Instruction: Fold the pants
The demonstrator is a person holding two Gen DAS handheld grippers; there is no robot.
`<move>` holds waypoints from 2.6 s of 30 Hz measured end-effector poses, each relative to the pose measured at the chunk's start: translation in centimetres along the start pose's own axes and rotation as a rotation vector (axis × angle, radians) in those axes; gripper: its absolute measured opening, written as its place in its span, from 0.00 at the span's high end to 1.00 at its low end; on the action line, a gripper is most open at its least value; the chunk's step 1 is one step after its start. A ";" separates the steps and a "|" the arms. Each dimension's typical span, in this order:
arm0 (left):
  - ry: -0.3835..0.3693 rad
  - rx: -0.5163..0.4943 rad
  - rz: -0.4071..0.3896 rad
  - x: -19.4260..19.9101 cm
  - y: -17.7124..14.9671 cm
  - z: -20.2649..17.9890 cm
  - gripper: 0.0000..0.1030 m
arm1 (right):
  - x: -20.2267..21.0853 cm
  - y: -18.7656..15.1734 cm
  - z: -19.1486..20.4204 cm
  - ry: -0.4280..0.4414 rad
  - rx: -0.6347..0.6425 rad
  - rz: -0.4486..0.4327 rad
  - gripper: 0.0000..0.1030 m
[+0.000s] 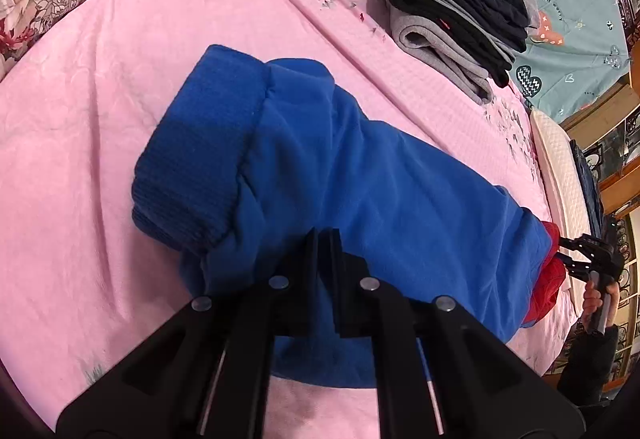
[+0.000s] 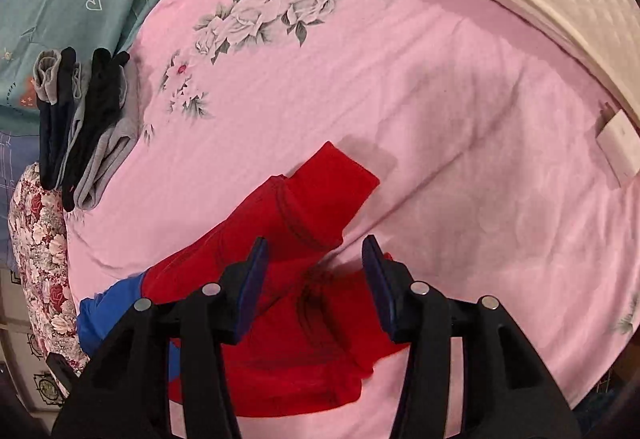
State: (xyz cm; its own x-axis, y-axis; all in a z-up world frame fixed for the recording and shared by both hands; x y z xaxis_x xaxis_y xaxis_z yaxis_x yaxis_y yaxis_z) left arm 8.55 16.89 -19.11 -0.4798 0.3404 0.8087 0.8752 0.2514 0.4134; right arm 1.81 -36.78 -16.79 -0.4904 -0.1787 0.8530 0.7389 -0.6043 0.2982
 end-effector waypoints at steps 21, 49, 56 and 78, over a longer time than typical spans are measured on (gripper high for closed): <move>-0.042 -0.050 0.120 -0.5 0.7 0.7 0.97 | 9.2 -1.3 0.8 0.065 -0.043 -0.134 0.84; 0.000 -0.205 0.156 -1.8 -1.3 -5.5 0.85 | -3.1 -7.4 6.0 -0.287 0.472 0.099 0.80; -0.101 -0.152 0.111 0.3 -3.2 -3.8 0.85 | -0.6 -9.6 24.7 0.092 0.798 0.005 0.80; -0.198 -0.235 0.108 0.1 -3.1 -3.8 0.85 | -13.2 -18.4 35.0 0.062 1.163 0.193 0.81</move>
State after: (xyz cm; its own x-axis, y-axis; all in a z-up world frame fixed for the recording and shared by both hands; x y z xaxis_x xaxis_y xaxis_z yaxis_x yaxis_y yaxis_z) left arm 6.08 12.68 -18.69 -0.3661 0.5287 0.7658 0.9011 -0.0040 0.4336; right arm 10.81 3.87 -18.56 -0.3227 -0.2463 0.9139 0.7642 0.5018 0.4051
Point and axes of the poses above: each gripper's, at about its wrist camera, not at the fingertips, and x roughly against the way its jaws point, z to its left, y to its top, the point moved 7 cm from there along -x, roughly the way its jaws point, and after that the axes turned 2 degrees about y, right-handed, at the moved point
